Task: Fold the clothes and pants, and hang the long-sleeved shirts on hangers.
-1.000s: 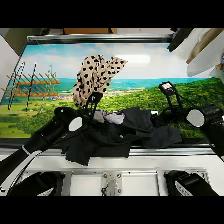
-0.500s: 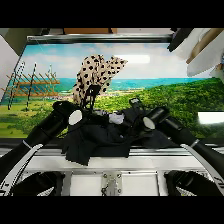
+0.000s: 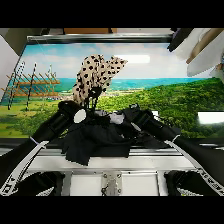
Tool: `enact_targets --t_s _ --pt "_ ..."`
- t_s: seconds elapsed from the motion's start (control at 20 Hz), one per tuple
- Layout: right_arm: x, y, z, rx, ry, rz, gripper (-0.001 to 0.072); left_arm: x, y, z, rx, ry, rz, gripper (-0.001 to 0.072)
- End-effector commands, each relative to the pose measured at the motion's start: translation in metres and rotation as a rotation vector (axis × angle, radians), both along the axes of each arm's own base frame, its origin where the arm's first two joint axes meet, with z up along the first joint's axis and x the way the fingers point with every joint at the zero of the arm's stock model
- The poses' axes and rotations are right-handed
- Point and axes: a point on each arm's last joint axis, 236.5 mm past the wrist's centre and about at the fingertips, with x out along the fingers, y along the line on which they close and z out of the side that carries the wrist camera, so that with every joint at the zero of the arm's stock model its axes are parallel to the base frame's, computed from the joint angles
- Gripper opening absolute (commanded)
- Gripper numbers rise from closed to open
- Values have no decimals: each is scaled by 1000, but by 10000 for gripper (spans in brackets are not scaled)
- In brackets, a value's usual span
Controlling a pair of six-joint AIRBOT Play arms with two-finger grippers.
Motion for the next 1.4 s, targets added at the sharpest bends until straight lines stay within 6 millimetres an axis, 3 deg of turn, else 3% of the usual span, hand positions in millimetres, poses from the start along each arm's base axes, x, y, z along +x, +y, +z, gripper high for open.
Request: enact_targets --t_s 0.0,0.4,0.45,0.5,0.55,0.65,0.8,1.0,1.15,1.35 --pt "-8 -14 1 -76 20 -3 369 1 -3 0 -6 -8 -4 630" --pt "-16 -1 -17 -60 -2 76 365 0 -3 0 -7 -5 -3 630" --pt "-14 -3 -17 -68 -9 82 292 0 -3 0 -5 -2 -4 630" --pt "-11 -5 -16 -80 -21 90 25 0 -3 0 -4 -1 -4 630" --pt "-7 -7 -13 -87 -37 97 18 0 -3 0 -5 -2 -4 630" --pt "-3 -7 3 -66 -79 100 18 -1 -4 0 -12 3 -1 630" --pt "-4 -8 51 20 -172 102 17 5 -9 4 -41 -18 22 630" --pt "-10 -14 110 152 -305 80 18 6 -36 10 -133 -28 22 629" --pt "-15 -15 129 206 -350 74 18 -9 -57 -9 -73 39 -54 630" --pt "-22 -21 129 189 -325 66 18 -11 -87 -14 -32 69 -140 630"
